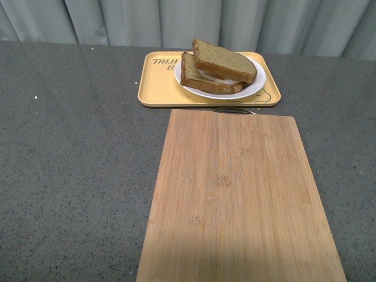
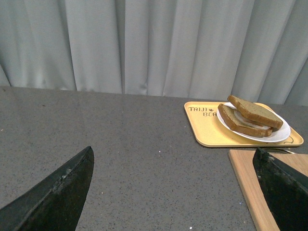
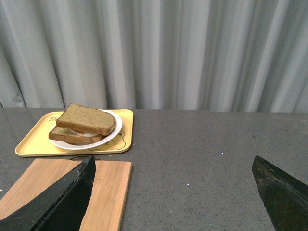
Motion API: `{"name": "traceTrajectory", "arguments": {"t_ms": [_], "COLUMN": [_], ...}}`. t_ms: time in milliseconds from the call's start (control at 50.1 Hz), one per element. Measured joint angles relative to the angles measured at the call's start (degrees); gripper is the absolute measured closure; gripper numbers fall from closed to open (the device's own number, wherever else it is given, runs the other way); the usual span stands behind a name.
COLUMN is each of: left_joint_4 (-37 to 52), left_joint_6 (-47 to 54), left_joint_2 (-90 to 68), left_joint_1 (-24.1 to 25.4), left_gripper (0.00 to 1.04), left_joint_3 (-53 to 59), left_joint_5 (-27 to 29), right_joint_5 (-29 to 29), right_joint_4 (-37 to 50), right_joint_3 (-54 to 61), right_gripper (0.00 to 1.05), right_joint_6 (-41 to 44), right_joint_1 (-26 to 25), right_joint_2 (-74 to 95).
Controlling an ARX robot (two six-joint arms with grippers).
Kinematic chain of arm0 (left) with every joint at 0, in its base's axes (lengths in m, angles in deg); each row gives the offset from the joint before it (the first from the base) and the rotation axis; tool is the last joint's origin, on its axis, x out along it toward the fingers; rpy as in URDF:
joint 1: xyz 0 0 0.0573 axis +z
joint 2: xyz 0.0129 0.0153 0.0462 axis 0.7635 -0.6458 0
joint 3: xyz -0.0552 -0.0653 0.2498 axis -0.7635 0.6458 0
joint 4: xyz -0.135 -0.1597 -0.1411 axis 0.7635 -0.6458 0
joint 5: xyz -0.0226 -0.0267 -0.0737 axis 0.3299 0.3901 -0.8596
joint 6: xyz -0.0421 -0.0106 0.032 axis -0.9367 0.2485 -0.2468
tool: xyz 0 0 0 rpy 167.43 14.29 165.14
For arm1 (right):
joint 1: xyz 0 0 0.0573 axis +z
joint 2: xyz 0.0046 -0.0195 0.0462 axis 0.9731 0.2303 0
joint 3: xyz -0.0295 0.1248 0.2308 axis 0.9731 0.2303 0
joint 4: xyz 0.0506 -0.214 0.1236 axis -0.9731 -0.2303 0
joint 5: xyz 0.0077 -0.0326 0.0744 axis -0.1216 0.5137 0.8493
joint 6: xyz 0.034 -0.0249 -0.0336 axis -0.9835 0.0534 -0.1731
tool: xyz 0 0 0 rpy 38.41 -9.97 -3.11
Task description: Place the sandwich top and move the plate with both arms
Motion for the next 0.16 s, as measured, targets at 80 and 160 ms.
{"name": "traceTrajectory", "arguments": {"t_ms": [80, 160], "left_joint_4": [0.02, 0.00], "left_joint_6": [0.00, 0.00], "left_joint_2": [0.00, 0.00], "left_joint_1": [0.00, 0.00], "left_gripper": [0.07, 0.07], "left_joint_3": [0.00, 0.00], "left_joint_5": [0.00, 0.00], "right_joint_5": [-0.02, 0.00], "right_joint_4": [-0.02, 0.00], "right_joint_3": [0.00, 0.00], "right_gripper": [0.09, 0.09], "right_joint_6": [0.00, 0.00], "right_joint_1": [0.00, 0.00], "right_joint_2": [0.00, 0.00]}}
